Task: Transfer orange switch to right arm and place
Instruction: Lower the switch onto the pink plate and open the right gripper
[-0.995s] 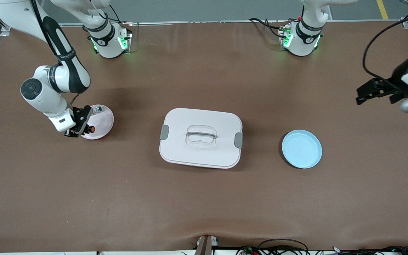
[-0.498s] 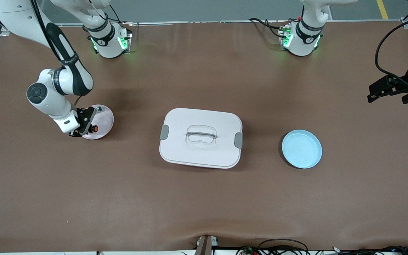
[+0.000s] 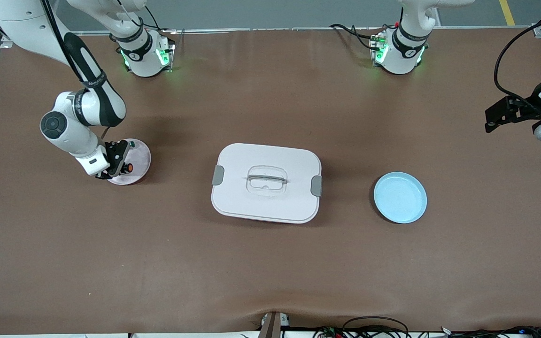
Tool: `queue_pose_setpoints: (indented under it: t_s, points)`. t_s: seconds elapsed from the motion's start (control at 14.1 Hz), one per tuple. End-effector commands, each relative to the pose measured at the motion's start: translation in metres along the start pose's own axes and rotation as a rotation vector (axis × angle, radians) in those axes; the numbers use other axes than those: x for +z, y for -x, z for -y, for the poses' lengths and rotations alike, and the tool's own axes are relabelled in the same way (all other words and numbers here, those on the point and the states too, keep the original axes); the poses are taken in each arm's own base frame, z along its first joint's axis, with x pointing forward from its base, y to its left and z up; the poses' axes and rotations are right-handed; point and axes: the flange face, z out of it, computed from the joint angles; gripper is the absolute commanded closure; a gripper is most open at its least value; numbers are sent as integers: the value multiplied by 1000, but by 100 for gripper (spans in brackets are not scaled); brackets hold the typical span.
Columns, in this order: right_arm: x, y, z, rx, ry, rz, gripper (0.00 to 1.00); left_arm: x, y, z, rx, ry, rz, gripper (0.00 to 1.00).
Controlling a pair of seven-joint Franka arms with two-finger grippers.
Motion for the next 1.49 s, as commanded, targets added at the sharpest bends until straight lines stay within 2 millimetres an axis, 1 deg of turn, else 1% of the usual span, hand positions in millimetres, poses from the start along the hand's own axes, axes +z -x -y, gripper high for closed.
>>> queue_pose_setpoints:
  t_s: [0.0, 0.21, 0.28, 0.36, 0.43, 0.5, 0.64, 0.85, 0.92, 1.14, 1.21, 1.42]
  points:
    - [6, 1, 7, -9, -17, 8, 85, -13, 15, 0, 23, -6, -17, 0]
    - [9, -3, 9, 3, -29, 10, 79, -12, 19, -1, 28, 1, 14, 0]
    - [9, -4, 9, 0, -29, 10, 66, -11, 19, 0, 26, 7, 17, 0]
    - [8, -6, 9, -4, -35, 12, 60, -11, 21, 1, 24, 9, 29, 0]
    - [8, -6, 9, -4, -43, 15, 47, -10, 21, 1, 23, 11, 35, 0]
    - [5, -6, 7, -2, -39, 15, 43, -9, 21, 1, 31, 13, 38, 0]
    - [-2, -7, 2, -16, -22, 11, 0, -10, 21, 1, 36, 17, 37, 0]
    - [-10, -7, -5, -12, -3, 8, 0, -11, 20, 2, 35, 26, 32, 0]
    - [-19, -8, -10, -5, 3, 8, 0, -10, 20, 3, 33, 34, 33, 0]
    - [-63, -7, -25, 21, -45, 30, 0, -10, 20, 1, 39, 34, 33, 0]
    - [-76, -6, -27, 69, -63, 37, 0, -10, 20, 0, 41, 33, 33, 0]
    - [-104, -4, -21, 417, -87, 67, 0, -10, 20, 0, 41, 33, 33, 0]
